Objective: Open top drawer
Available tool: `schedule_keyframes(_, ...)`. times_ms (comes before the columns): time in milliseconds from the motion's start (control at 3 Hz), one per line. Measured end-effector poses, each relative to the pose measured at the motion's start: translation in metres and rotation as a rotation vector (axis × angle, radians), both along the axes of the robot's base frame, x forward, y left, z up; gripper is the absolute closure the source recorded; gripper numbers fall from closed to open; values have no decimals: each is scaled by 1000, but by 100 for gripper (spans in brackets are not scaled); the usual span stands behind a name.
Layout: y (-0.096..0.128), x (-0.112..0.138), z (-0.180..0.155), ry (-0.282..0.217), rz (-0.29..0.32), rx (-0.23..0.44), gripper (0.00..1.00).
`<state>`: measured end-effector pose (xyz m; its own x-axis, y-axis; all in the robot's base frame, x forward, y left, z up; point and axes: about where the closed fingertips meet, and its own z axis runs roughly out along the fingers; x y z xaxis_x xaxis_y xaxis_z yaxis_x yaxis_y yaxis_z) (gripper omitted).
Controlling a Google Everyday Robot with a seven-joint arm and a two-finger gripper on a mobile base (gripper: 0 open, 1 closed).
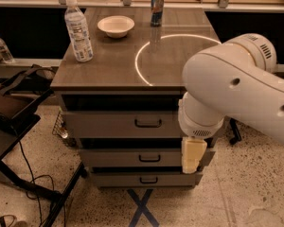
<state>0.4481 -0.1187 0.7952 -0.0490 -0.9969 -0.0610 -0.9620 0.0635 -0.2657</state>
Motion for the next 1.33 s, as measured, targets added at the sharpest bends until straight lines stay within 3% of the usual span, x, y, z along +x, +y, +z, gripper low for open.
schedule_keyframes(333, 0, 0, 0, 0, 0, 0, 0)
schedule_keyframes(667, 21, 17, -39, 68, 18, -66, 0)
schedule_keyframes(1333, 60, 44, -100, 141, 86, -46, 0)
